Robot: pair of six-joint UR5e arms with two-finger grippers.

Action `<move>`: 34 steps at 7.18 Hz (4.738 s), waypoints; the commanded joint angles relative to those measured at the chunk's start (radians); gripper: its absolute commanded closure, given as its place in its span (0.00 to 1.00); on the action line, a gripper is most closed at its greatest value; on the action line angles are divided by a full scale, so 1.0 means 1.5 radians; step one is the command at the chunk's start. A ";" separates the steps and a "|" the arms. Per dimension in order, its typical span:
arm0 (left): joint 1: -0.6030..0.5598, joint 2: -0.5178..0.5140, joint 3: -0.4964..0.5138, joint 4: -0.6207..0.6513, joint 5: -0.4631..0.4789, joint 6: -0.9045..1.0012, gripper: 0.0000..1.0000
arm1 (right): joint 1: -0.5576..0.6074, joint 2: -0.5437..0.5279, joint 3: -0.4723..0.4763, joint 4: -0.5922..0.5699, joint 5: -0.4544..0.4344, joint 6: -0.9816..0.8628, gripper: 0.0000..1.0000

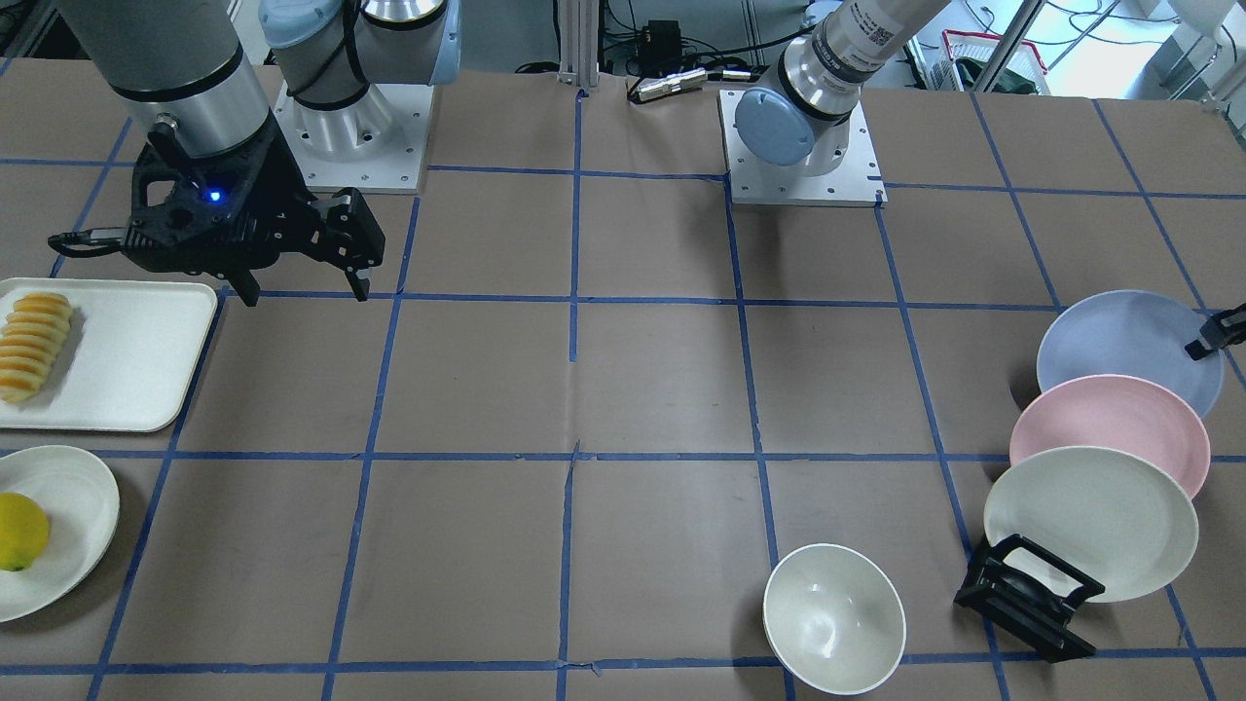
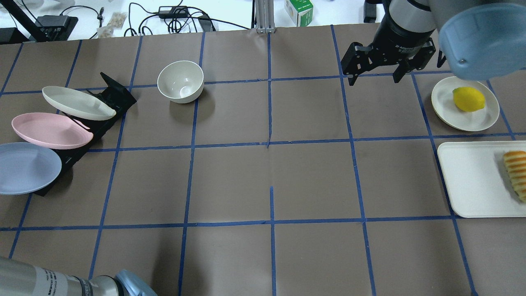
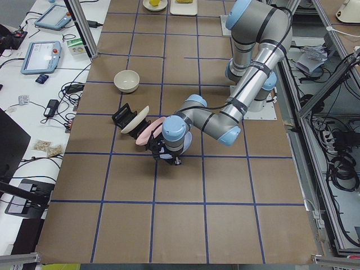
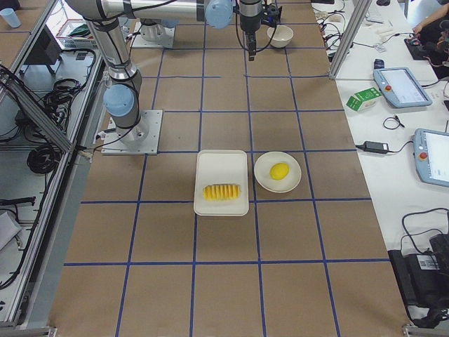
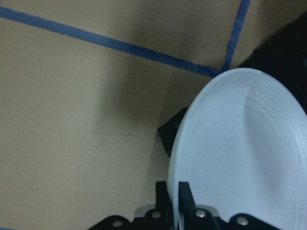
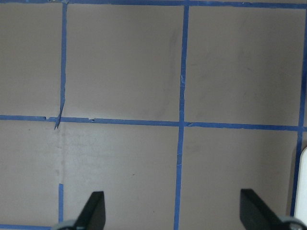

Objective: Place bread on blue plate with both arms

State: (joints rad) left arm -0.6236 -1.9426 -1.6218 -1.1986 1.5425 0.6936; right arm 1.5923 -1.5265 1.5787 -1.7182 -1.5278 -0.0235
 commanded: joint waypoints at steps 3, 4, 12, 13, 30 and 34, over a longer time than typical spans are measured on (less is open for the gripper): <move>-0.003 0.067 0.002 -0.054 -0.005 0.011 1.00 | 0.000 0.001 0.001 0.000 -0.001 0.003 0.00; -0.004 0.087 0.003 -0.072 -0.006 0.011 1.00 | 0.000 0.001 0.001 0.000 -0.001 0.003 0.00; -0.297 0.175 -0.007 -0.211 -0.059 -0.370 1.00 | -0.170 0.003 0.030 0.040 -0.009 -0.133 0.00; -0.347 0.168 -0.014 -0.185 -0.085 -0.448 1.00 | -0.254 0.003 0.084 0.026 -0.011 -0.249 0.00; -0.750 -0.024 -0.150 0.321 -0.117 -0.915 0.00 | -0.572 0.257 0.205 -0.306 -0.105 -0.588 0.31; -0.731 0.006 -0.136 0.267 -0.098 -0.874 0.00 | -0.571 0.247 0.200 -0.297 -0.106 -0.585 0.79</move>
State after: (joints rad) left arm -1.7364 -1.9524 -1.8390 -0.7492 1.3789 -0.6558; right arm 0.7349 -1.1455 1.8796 -2.1666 -1.6868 -0.9023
